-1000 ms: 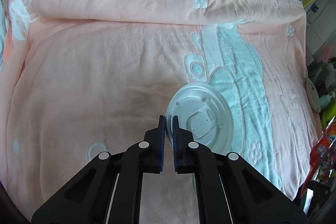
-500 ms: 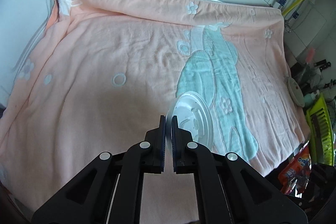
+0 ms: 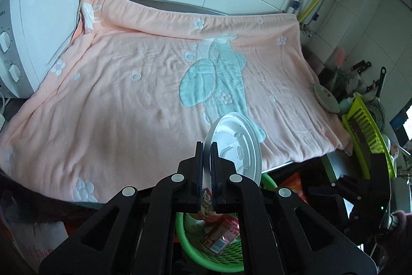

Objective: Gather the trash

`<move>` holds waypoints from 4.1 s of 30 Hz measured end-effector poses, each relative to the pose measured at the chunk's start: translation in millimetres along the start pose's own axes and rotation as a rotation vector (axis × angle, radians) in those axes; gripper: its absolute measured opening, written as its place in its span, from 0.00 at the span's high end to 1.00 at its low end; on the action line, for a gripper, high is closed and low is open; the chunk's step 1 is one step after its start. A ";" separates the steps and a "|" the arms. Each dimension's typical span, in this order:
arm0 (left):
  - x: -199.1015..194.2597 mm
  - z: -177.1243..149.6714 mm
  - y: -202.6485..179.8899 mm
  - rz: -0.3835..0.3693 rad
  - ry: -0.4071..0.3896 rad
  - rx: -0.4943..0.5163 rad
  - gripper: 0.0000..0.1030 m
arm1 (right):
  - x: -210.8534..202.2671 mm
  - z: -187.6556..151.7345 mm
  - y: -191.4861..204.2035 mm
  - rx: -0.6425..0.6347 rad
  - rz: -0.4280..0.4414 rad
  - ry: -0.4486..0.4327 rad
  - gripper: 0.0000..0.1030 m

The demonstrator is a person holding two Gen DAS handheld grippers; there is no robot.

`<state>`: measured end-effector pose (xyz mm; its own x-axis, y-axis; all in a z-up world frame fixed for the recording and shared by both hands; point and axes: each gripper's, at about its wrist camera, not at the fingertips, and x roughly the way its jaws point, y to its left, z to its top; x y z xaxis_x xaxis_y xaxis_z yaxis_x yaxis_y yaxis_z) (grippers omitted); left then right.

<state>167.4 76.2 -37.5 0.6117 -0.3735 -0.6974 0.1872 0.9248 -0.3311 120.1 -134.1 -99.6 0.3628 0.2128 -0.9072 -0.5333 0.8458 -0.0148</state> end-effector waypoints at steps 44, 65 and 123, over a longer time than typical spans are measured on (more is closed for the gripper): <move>62.2 -110.2 -92.2 -0.127 0.243 0.117 0.51 | -55.2 -32.9 -45.0 0.171 -0.098 -0.108 0.19; 25.9 -62.5 -91.3 0.055 0.048 0.148 0.11 | -66.5 -42.4 -58.3 0.291 -0.127 -0.173 0.12; -40.6 -59.4 -84.7 0.292 -0.179 0.172 0.05 | -110.7 -50.2 -30.6 0.406 -0.261 -0.349 0.10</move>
<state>81.1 8.7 -18.9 0.7800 -0.0880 -0.6196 0.1021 0.9947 -0.0128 57.9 -208.1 -19.8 0.7089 0.0625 -0.7025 -0.0829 0.9965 0.0051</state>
